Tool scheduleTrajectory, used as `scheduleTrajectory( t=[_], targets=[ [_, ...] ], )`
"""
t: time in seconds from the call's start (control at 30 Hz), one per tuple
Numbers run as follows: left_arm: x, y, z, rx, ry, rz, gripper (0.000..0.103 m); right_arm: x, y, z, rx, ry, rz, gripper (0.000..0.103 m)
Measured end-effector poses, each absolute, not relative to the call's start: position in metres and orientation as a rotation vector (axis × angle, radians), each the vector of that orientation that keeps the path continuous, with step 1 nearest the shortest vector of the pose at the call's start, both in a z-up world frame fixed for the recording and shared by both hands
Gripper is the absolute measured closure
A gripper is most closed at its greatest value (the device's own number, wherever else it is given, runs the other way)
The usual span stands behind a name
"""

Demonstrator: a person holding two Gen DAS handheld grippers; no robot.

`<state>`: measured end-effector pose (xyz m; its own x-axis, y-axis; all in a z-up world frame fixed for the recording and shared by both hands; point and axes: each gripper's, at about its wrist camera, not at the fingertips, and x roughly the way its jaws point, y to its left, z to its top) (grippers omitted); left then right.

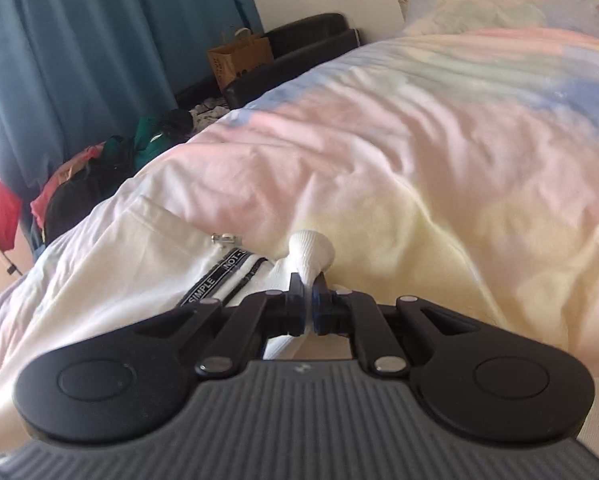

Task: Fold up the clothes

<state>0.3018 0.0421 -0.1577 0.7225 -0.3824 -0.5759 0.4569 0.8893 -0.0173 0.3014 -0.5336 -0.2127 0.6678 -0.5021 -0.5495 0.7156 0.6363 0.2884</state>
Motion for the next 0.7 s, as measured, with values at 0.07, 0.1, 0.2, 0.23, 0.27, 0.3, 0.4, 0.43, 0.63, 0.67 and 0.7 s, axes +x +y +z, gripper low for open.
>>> scheduleTrajectory(
  t=[0.07, 0.1, 0.2, 0.23, 0.27, 0.3, 0.4, 0.43, 0.63, 0.67, 0.7],
  targets=[
    [0.296, 0.044, -0.151, 0.104, 0.603, -0.458, 0.063, 0.303, -0.533, -0.210, 0.511, 0.466, -0.696, 0.093],
    [0.293, 0.045, -0.146, 0.092, 0.599, -0.452, 0.053, 0.302, -0.533, -0.208, 0.519, 0.477, -0.675, 0.092],
    [0.281, 0.041, -0.127, 0.070, 0.584, -0.412, 0.036, 0.293, -0.529, -0.195, 0.527, 0.495, -0.602, 0.053],
    [0.276, 0.039, -0.119, 0.062, 0.574, -0.393, 0.032, 0.287, -0.525, -0.189, 0.522, 0.491, -0.574, 0.032],
    [0.269, 0.039, -0.111, 0.050, 0.564, -0.375, 0.023, 0.280, -0.518, -0.181, 0.511, 0.478, -0.541, 0.005],
    [0.261, 0.039, -0.104, 0.034, 0.556, -0.363, 0.018, 0.273, -0.510, -0.173, 0.492, 0.465, -0.512, 0.001],
    [0.232, 0.042, -0.084, 0.003, 0.543, -0.371, 0.015, 0.246, -0.472, -0.142, 0.395, 0.441, -0.412, 0.001],
    [0.220, 0.043, -0.078, -0.002, 0.538, -0.368, 0.012, 0.235, -0.457, -0.132, 0.366, 0.430, -0.377, 0.001],
    [0.160, 0.047, -0.044, 0.016, 0.507, -0.293, 0.000, 0.173, -0.360, -0.084, 0.237, 0.385, -0.173, 0.001],
    [0.152, 0.048, -0.039, 0.019, 0.497, -0.280, 0.000, 0.165, -0.347, -0.079, 0.222, 0.377, -0.146, 0.001],
    [0.144, 0.049, -0.034, 0.019, 0.484, -0.270, 0.000, 0.158, -0.332, -0.074, 0.203, 0.376, -0.119, 0.001]
  ],
)
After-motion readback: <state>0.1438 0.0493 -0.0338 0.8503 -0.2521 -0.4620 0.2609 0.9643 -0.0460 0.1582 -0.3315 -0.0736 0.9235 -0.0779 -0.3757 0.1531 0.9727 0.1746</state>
